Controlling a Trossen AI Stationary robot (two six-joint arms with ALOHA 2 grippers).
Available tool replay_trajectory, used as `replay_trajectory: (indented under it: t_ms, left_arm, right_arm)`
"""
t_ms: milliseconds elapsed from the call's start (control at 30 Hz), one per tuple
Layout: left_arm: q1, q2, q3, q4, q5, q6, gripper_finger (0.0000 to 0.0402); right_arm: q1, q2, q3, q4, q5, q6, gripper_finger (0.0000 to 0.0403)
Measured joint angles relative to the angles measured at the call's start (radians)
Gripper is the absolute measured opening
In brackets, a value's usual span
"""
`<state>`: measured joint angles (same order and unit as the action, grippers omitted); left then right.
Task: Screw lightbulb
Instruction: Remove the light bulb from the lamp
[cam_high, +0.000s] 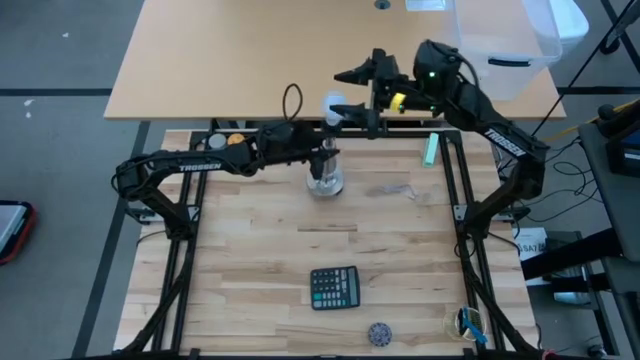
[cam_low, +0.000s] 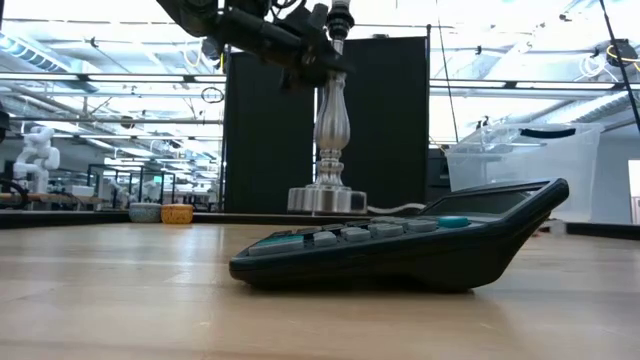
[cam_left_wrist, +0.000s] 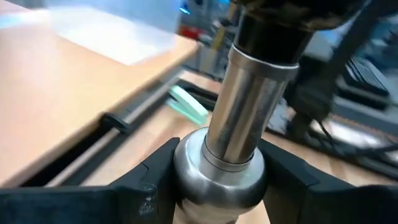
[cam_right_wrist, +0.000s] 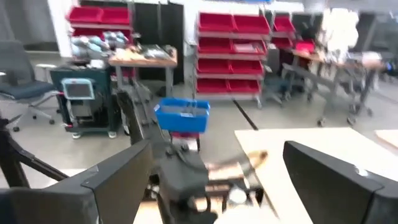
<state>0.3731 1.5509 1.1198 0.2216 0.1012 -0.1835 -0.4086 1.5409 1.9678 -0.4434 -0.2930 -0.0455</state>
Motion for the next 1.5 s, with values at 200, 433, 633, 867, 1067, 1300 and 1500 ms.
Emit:
replay_trajectory:
  t_ms: [200,433,633,867,1067,1300,1500]
  left_arm:
    - [0.026,0.0,0.0,0.075,-0.081,-0.049,0.0174]
    - [0.062,0.0,0.0,0.106,-0.095,-0.08,0.0174]
    - [0.075,0.002,-0.001,0.11,-0.113,-0.08,0.0174]
    - [0.075,0.002,-0.001,0.109,-0.112,-0.08,0.0174]
    - [0.075,0.002,-0.001,0.105,-0.112,-0.08,0.0174]
    - [0.075,0.002,-0.001,0.102,-0.111,-0.077,0.0174]
    - [0.08,0.002,-0.001,0.103,-0.104,-0.073,0.0174]
  right_arm:
    - [0.012,0.032,-0.001,-0.046,0.148,0.007,0.0354]
    - [0.011,0.082,0.0,0.024,0.218,0.04,0.0354]
    - [0.011,0.157,0.001,0.048,0.27,0.064,0.0354]
    - [0.013,0.23,-0.001,0.143,0.309,0.085,0.0353]
    - [0.023,0.242,-0.001,0.189,0.328,0.037,0.0352]
    - [0.022,0.234,0.0,0.215,0.326,0.007,0.0304]
    - [0.022,0.234,0.0,0.215,0.325,0.001,0.0244]
